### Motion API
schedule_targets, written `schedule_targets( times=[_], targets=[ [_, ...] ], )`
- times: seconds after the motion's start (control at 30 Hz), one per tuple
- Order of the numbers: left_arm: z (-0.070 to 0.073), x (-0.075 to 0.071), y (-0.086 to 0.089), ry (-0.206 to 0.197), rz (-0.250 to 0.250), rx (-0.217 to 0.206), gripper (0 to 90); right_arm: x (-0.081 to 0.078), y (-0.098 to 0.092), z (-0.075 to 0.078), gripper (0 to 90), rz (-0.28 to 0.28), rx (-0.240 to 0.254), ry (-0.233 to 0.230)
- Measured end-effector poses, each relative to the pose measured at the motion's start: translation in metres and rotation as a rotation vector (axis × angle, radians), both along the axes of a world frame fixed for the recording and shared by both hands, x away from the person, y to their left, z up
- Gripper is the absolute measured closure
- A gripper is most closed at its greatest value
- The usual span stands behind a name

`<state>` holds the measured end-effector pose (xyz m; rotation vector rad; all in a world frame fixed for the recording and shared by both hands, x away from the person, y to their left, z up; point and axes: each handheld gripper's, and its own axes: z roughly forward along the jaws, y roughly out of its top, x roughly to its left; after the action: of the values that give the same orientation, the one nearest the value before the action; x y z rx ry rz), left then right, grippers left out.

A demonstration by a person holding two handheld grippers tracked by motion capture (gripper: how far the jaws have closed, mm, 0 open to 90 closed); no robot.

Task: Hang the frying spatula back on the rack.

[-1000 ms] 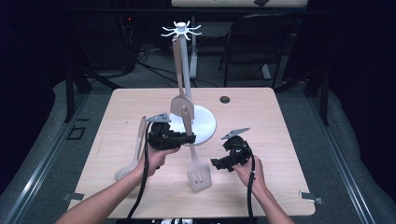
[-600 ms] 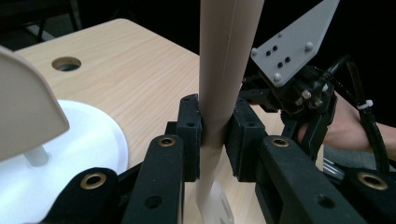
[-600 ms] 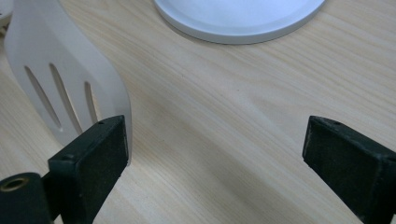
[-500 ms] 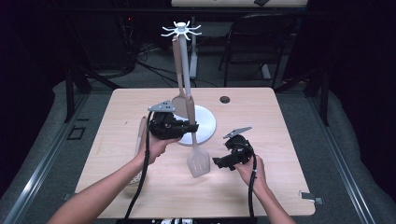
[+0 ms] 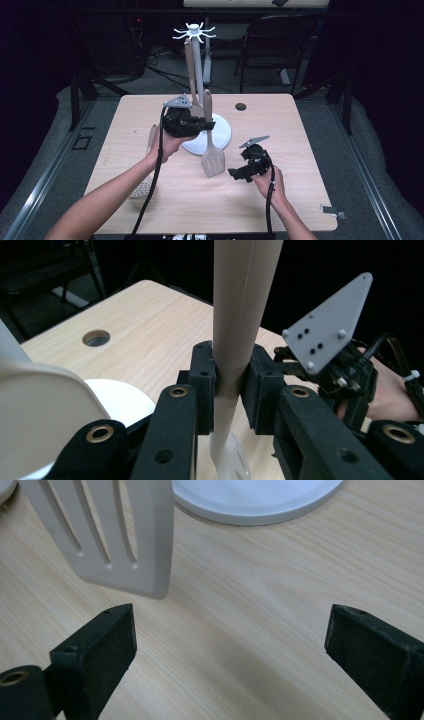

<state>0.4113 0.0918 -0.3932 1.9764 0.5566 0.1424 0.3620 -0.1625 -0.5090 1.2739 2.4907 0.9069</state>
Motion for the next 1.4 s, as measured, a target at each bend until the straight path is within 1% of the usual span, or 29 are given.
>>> schedule_targets(
  times=[0.23, 0.3, 0.33, 0.37, 0.5, 0.6, 0.73, 0.87, 1.03, 1.07, 1.1, 1.13, 1.17, 1.37, 1.4],
  targets=[
    [0.012, 0.008, -0.005, -0.027, 0.008, 0.007, 77.0, 0.0, 0.0, 0.0, 6.0, -0.004, -0.015, 0.003],
    [0.015, 0.011, -0.006, -0.034, 0.013, 0.011, 77.1, 0.0, 0.0, 0.0, 6.0, -0.004, -0.012, 0.011],
    [0.016, 0.012, -0.007, -0.04, 0.015, 0.015, 77.0, 0.001, -0.002, 0.002, 6.0, 0.003, -0.035, 0.013],
    [0.018, 0.013, -0.007, -0.042, 0.017, 0.017, 77.1, 0.001, -0.002, 0.0, 6.0, 0.0, -0.01, 0.011],
    [0.023, 0.018, -0.007, -0.048, 0.032, 0.026, 77.1, 0.001, -0.002, -0.001, 5.9, -0.004, 0.001, 0.012],
    [0.026, 0.021, -0.007, -0.055, 0.04, 0.029, 77.1, 0.002, -0.002, -0.001, 5.9, -0.001, -0.003, 0.011],
    [0.031, 0.025, -0.009, -0.064, 0.05, 0.044, 77.1, 0.002, -0.001, -0.001, 5.9, 0.001, -0.012, 0.011],
    [0.038, 0.029, -0.011, -0.076, 0.064, 0.042, 77.1, 0.002, -0.001, -0.001, 5.9, 0.002, -0.021, 0.015],
    [0.044, 0.034, -0.012, -0.087, 0.079, 0.045, 77.1, 0.002, 0.0, -0.001, 6.0, 0.01, -0.006, 0.008],
    [0.045, 0.036, -0.012, -0.087, 0.083, 0.046, 77.1, 0.002, 0.0, -0.001, 6.0, 0.007, -0.013, 0.006],
    [0.047, 0.037, -0.011, -0.088, 0.086, 0.045, 77.1, 0.002, -0.001, 0.0, 6.0, 0.012, -0.043, 0.01],
    [0.047, 0.037, -0.011, -0.088, 0.086, 0.045, 77.1, 0.002, -0.001, 0.0, 6.0, 0.013, -0.043, 0.009],
    [0.049, 0.039, -0.011, -0.09, 0.092, 0.046, 77.1, 0.002, 0.001, -0.002, 6.0, 0.011, -0.018, 0.009],
    [0.054, 0.045, -0.009, -0.091, 0.102, 0.052, 77.1, 0.002, 0.0, -0.002, 6.0, 0.014, -0.019, 0.012],
    [0.055, 0.048, -0.009, -0.089, 0.108, 0.056, 77.1, 0.002, 0.0, -0.002, 6.0, 0.014, -0.018, 0.012]
  ],
)
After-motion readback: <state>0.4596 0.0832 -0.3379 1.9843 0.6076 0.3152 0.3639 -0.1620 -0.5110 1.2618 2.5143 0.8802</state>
